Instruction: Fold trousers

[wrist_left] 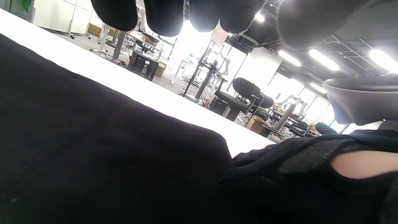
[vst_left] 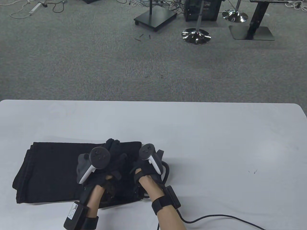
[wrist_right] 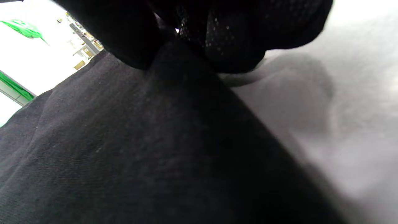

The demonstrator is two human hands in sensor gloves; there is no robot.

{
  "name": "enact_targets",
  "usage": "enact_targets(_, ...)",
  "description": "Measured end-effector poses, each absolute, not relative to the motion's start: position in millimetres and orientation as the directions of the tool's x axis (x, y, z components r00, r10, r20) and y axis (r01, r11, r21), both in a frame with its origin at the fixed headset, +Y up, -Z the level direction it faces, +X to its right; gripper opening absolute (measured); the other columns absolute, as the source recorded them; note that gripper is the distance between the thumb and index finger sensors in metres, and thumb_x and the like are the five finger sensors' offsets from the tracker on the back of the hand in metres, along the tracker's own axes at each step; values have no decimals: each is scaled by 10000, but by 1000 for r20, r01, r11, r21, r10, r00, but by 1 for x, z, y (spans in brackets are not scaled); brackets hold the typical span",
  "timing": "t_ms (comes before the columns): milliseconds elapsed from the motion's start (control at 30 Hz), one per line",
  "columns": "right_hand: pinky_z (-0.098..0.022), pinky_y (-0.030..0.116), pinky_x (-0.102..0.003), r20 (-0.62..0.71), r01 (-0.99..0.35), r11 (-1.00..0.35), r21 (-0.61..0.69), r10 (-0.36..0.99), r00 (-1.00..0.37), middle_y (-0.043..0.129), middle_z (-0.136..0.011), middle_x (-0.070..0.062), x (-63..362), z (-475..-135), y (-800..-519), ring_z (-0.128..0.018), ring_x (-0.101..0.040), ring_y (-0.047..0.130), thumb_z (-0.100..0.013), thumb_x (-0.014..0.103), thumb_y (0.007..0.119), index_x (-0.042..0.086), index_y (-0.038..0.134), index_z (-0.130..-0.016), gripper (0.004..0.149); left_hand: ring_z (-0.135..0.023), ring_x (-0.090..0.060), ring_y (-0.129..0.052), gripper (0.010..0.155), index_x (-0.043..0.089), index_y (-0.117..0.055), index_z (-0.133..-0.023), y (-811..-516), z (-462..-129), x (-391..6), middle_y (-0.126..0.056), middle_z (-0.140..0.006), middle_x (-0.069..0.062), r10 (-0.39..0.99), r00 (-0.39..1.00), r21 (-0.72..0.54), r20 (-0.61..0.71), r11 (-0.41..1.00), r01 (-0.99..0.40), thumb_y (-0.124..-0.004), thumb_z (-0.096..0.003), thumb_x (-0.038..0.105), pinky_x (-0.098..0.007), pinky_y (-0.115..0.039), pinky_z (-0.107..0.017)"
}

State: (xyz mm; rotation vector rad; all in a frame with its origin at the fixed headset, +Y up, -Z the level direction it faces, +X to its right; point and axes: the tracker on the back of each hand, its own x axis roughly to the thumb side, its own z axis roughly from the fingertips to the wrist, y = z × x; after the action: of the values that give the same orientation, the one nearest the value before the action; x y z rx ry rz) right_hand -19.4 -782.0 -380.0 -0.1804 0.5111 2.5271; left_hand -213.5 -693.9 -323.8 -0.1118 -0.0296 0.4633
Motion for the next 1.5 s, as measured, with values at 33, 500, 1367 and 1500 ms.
enact_targets(33, -417, 791, -440, -232, -561, -767, 311, 511, -828, 863, -781, -38, -19, -380, -782, -535, -231, 930, -539, 368, 806, 172, 514, -1047, 618, -1204, -315, -483, 738, 356, -422, -1182, -694, -324, -214, -379, -1249, 93, 448, 894, -113, 3, 888, -445, -687, -560, 653, -606, -509, -836)
enact_targets(500, -391, 786, -472, -336, -791, -542, 284, 716, -611, 877, -767, -62, 92, -385, -748, -502, -263, 931, -530, 308, 816, 159, 577, -1030, 574, -1204, -315, -487, 739, 358, -424, -1181, -688, -321, -210, -382, -1249, 95, 429, 903, -96, 24, 900, -425, -686, -557, 655, -607, -512, -834)
enact_targets(1367, -363, 806, -457, -242, -758, -648, 74, 726, -644, 890, -763, -77, 182, -362, -593, -472, -248, 948, -532, 306, 797, 145, 616, -1017, 542, -1210, -318, -469, 740, 361, -407, -1186, -688, -321, -204, -367, -1254, 98, 461, 886, -125, 52, 883, -452, -679, -563, 656, -609, -507, -838)
enact_targets(1500, -359, 809, -450, -248, -725, -680, 114, 687, -683, 889, -763, -73, 140, -374, -620, -469, -241, 948, -533, 312, 793, 146, 613, -1018, 543, -1209, -316, -470, 741, 360, -408, -1186, -688, -321, -205, -368, -1253, 98, 466, 883, -125, 56, 881, -457, -679, -563, 656, -608, -507, -837)
